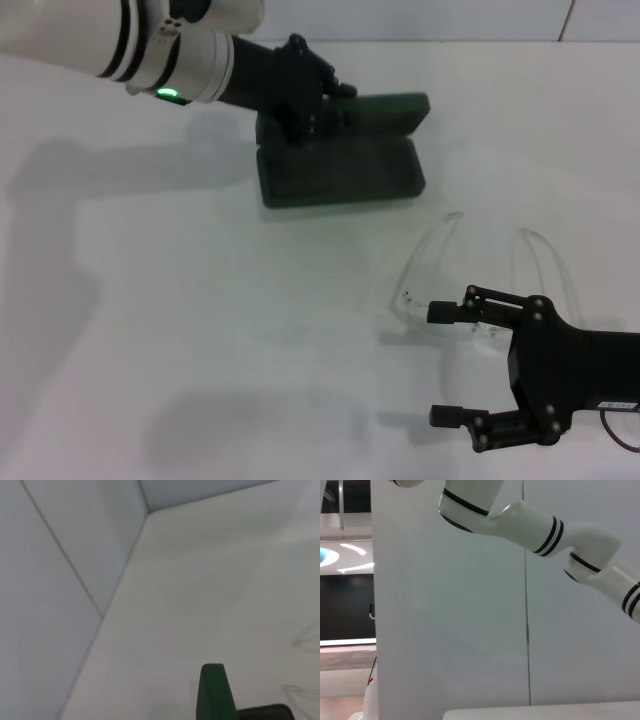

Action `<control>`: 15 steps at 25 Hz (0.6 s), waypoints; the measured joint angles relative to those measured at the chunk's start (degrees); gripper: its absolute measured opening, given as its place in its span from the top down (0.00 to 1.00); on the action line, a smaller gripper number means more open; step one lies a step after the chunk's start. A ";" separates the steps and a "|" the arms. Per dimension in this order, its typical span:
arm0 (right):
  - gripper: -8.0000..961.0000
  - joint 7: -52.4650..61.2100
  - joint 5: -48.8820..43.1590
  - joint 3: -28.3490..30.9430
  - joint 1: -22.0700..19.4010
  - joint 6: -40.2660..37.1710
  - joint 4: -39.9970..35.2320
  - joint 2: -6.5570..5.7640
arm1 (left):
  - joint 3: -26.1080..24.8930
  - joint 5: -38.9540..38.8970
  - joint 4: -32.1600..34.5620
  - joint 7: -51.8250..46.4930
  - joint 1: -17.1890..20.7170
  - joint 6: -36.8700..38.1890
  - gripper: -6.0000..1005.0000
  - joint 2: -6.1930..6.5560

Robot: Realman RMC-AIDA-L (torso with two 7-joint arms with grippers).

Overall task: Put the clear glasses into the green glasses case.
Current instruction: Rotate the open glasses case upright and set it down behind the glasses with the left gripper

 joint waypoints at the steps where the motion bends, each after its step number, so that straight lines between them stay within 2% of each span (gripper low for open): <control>1: 0.12 0.00 0.00 0.00 0.02 0.01 0.00 0.00 | 0.00 0.76 0.01 -0.45 0.00 0.57 0.79 0.06; 9: 0.12 -0.03 0.00 0.02 0.09 -0.12 -0.08 0.00 | 0.01 5.72 0.42 -2.38 -0.60 3.03 0.79 -0.65; 15: 0.12 -0.03 0.00 0.02 -0.12 0.01 -0.02 0.00 | 0.00 4.86 1.38 -2.84 -0.65 7.15 0.79 0.46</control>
